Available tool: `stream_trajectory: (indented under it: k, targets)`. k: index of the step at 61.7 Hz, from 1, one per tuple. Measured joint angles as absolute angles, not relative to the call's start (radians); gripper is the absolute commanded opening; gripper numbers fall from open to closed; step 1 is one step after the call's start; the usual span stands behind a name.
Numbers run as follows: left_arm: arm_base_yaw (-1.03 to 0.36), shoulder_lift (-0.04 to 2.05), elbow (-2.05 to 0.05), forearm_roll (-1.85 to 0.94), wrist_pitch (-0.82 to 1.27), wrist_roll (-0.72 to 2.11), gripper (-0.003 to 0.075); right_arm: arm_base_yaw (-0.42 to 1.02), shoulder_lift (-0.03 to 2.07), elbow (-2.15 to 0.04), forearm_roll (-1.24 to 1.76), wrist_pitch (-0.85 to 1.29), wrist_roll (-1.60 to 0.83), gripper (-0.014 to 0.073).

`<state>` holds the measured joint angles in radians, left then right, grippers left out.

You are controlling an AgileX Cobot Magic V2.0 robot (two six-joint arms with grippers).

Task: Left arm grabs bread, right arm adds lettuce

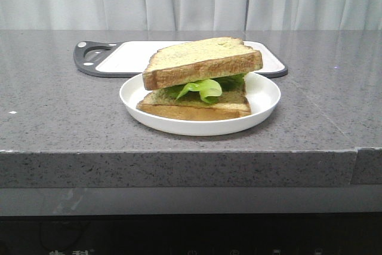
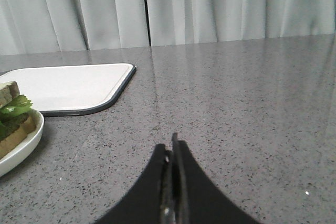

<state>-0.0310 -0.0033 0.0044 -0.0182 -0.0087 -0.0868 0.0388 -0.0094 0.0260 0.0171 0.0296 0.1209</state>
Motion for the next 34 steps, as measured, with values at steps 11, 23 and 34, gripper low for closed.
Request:
stream_trajectory:
  k: [11, 23, 34]
  targets:
    - [-0.031, -0.003, 0.004, -0.018, -0.009, -0.087, -0.0020, 0.039, -0.009, 0.026, 0.017, 0.025, 0.122, -0.0067]
    - [-0.031, -0.003, 0.004, -0.018, -0.009, -0.087, -0.0020, 0.039, -0.009, 0.026, 0.017, 0.023, 0.122, -0.0067]
    - [-0.031, -0.003, 0.004, -0.018, -0.009, -0.087, -0.0020, 0.039, -0.009, 0.026, 0.017, 0.023, 0.122, -0.0067]
